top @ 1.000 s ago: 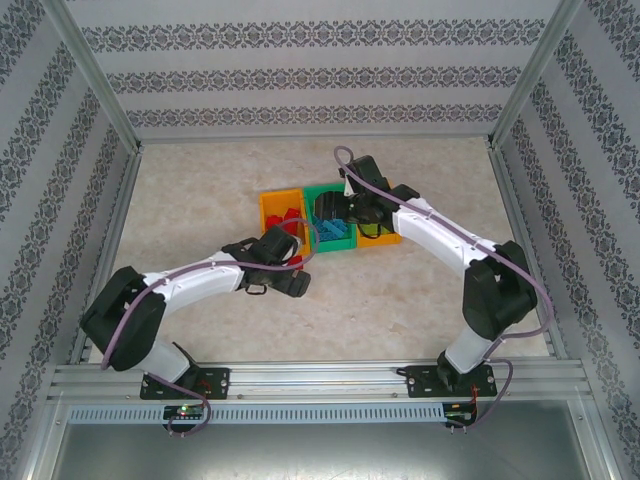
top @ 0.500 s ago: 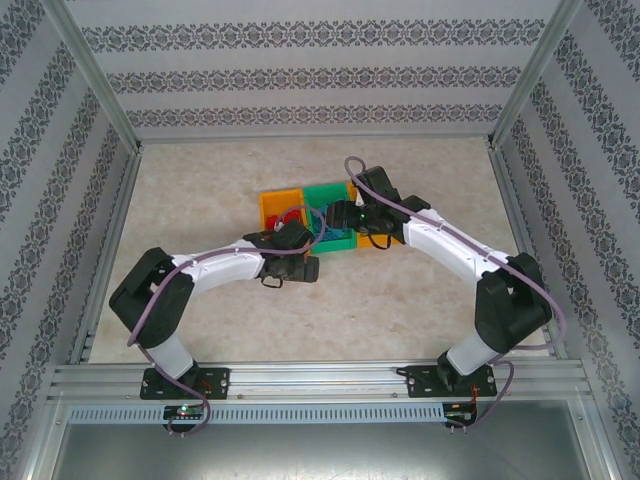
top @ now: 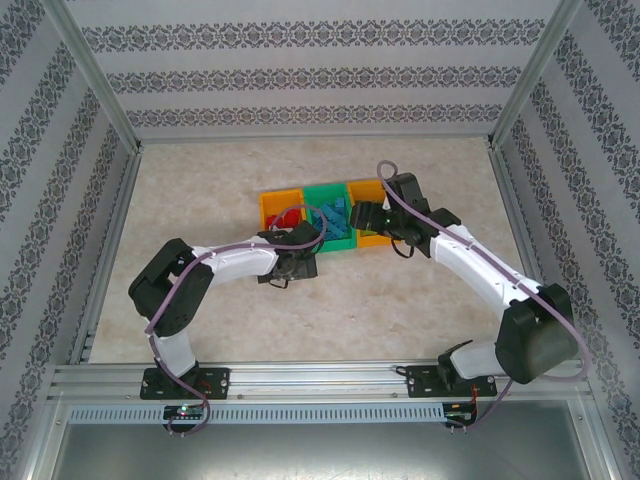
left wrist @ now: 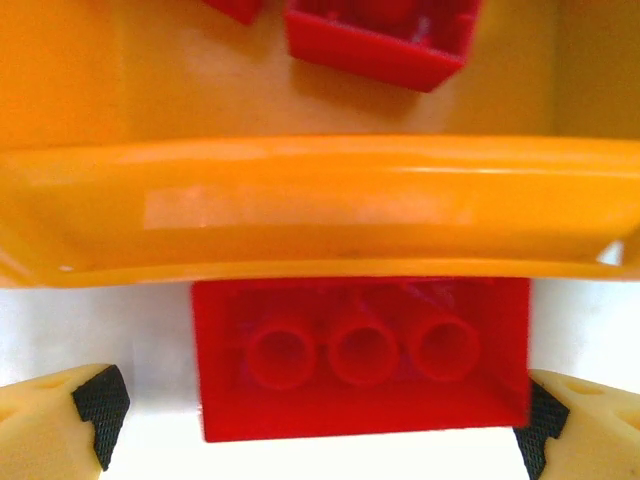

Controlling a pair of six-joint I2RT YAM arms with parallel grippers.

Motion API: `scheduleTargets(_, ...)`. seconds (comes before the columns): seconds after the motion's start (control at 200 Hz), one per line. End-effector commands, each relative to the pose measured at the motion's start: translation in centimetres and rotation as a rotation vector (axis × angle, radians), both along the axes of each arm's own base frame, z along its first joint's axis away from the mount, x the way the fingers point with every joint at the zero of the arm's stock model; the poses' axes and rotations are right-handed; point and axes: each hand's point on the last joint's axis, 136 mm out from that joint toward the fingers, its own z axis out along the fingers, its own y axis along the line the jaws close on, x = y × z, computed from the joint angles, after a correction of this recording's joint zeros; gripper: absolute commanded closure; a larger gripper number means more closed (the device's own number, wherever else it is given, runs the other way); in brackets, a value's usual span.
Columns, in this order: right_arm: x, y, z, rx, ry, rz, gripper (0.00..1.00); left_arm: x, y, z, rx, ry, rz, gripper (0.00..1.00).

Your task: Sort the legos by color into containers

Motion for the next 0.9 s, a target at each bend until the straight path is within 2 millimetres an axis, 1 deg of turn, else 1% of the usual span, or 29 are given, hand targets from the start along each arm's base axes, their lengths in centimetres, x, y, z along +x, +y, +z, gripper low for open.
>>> scheduleTargets(0.0, -0.3, -1.2, -0.3, -0.006, -0.008, -0.036, 0.17, 0.3, 0.6, 0.4, 0.051, -0.021, 0.046, 0.00)
scheduleTargets(0.16, -0.7, -1.8, -0.7, -0.001, 0.001, -0.050, 0.17, 0.9, -0.1, 0.1, 0.055, -0.010, 0.037, 0.03)
scheduleTargets(0.31, -0.9, -2.2, -0.9, -0.005, 0.002, -0.054, 0.16, 1.4, -0.6, 0.3, 0.042, -0.033, 0.023, 0.16)
scheduleTargets(0.47, -1.1, -2.5, -1.3, 0.000, 0.016, -0.058, 0.16, 1.8, -0.9, 0.2, 0.055, -0.027, -0.001, 0.17)
scheduleTargets(0.535, -1.1, -2.5, -1.3, 0.003, 0.018, -0.059, 0.16, 1.6, -0.9, -0.1, 0.058, -0.017, -0.005, 0.19)
scheduleTargets(0.694, -1.3, -2.7, -1.4, 0.003, 0.021, -0.064, 0.16, 0.9, -0.9, -0.6, 0.041, -0.001, -0.017, 0.32)
scheduleTargets(0.819, -1.4, -2.8, -1.7, 0.002, 0.026, -0.068, 0.16, -0.2, -0.6, -1.2, 0.044, 0.022, -0.027, 0.35)
scheduleTargets(0.894, -1.5, -2.9, -1.8, 0.001, 0.029, -0.070, 0.16, -1.2, -0.6, -1.6, 0.045, 0.046, -0.042, 0.39)
